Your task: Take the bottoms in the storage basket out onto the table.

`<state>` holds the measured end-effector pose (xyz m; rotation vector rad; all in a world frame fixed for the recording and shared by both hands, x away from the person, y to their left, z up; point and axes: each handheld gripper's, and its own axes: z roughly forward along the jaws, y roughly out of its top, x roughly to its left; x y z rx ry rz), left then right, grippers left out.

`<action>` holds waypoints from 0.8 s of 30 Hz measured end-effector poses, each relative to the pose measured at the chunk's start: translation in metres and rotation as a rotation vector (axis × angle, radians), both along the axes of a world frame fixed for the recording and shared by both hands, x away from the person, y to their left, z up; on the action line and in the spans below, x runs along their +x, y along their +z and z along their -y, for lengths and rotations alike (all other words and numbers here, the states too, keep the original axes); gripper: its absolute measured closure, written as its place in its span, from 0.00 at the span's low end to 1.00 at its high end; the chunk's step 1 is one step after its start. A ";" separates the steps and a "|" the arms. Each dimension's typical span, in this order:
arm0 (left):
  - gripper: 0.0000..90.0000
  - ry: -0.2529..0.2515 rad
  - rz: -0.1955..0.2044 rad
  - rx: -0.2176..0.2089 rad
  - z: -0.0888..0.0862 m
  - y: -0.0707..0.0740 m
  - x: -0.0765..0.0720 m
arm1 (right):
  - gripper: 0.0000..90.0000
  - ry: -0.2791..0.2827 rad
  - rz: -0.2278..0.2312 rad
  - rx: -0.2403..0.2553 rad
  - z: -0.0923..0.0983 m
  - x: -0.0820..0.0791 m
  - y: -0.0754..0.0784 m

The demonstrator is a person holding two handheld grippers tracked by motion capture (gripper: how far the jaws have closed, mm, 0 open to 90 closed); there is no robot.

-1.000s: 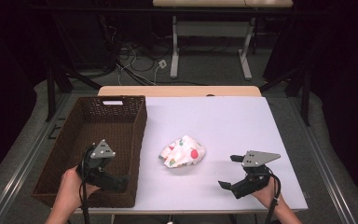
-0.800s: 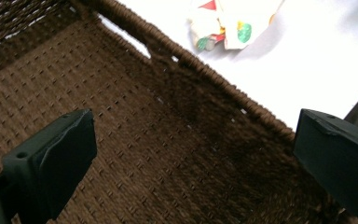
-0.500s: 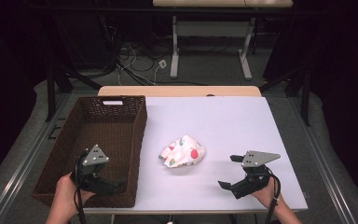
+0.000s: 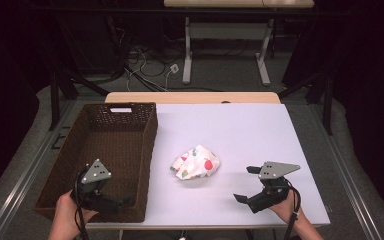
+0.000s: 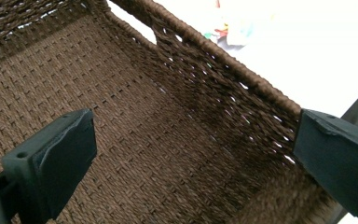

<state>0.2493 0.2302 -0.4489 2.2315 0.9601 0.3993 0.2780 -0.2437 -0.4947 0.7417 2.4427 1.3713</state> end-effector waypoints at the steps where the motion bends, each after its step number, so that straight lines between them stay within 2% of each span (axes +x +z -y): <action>1: 0.00 0.000 0.000 0.000 0.000 0.000 0.000 | 0.01 0.000 0.000 -0.001 0.000 0.000 0.000; 4: 0.00 0.002 0.015 0.009 -0.001 -0.001 -0.003 | 0.01 0.000 0.000 0.001 0.000 0.000 0.000; 8: 0.00 0.008 0.026 -0.016 -0.002 -0.003 -0.009 | 0.01 0.005 0.000 -0.001 0.000 0.000 0.000; 16: 0.00 0.004 0.050 -0.022 -0.004 -0.005 -0.015 | 0.01 0.003 0.000 -0.003 0.000 0.000 0.000; 17: 0.00 0.014 0.057 -0.037 -0.004 -0.005 -0.016 | 0.01 0.004 -0.003 -0.002 0.000 0.000 0.000; 24: 0.00 0.017 0.052 -0.036 -0.007 -0.005 -0.016 | 0.01 0.000 -0.006 -0.004 0.000 0.000 -0.001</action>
